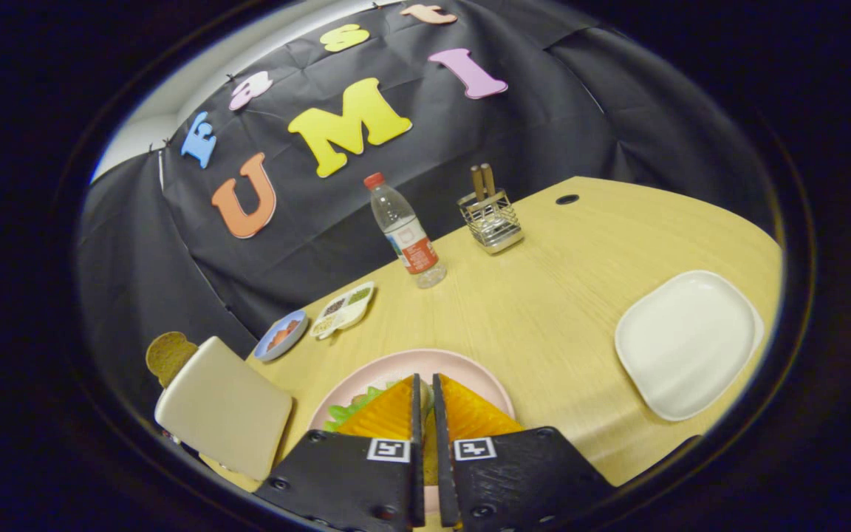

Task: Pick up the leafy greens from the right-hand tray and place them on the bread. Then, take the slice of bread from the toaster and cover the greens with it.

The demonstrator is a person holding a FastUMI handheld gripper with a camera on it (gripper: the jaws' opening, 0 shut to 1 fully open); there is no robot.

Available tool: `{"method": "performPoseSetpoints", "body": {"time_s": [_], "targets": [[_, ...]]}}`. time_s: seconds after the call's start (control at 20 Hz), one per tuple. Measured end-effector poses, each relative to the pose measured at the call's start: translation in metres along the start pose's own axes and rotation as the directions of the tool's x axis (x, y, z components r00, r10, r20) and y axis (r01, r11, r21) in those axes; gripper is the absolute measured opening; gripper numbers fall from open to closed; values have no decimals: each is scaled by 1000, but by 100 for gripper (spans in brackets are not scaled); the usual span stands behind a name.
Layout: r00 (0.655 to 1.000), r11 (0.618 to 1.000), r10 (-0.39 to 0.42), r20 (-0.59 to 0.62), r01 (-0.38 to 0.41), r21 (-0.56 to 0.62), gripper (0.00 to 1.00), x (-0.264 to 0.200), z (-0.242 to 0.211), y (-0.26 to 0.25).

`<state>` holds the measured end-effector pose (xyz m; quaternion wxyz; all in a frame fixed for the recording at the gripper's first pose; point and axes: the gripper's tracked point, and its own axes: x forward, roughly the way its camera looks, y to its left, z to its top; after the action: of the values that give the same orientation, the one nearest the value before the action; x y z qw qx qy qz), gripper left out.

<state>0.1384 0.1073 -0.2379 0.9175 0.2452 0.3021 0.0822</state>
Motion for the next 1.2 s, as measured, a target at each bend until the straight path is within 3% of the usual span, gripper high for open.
{"method": "performPoseSetpoints", "body": {"time_s": [0.05, 0.1, 0.15, 0.2, 0.35, 0.4, 0.6, 0.9, 1.2], "targets": [[1000, 1000, -3, 0, 3, -5, 18, 0, 1, -3], [1000, 1000, -10, 4, 11, -10, 32, -2, 1, -5], [1000, 1000, -15, 16, 16, -20, 40, -5, 5, -7], [999, 999, -29, 33, 30, -34, 57, -7, 7, -11], [992, 993, -68, 109, 78, -85, 87, -27, 27, -15], [987, 990, -83, 137, 98, -104, 93, -35, 34, -14], [961, 976, -103, 258, 148, -161, 96, -81, 62, 11], [941, 952, -28, 338, 128, -278, 95, -121, 81, 107], [957, 948, 110, 267, -20, -318, 96, -101, 41, 224]]}}
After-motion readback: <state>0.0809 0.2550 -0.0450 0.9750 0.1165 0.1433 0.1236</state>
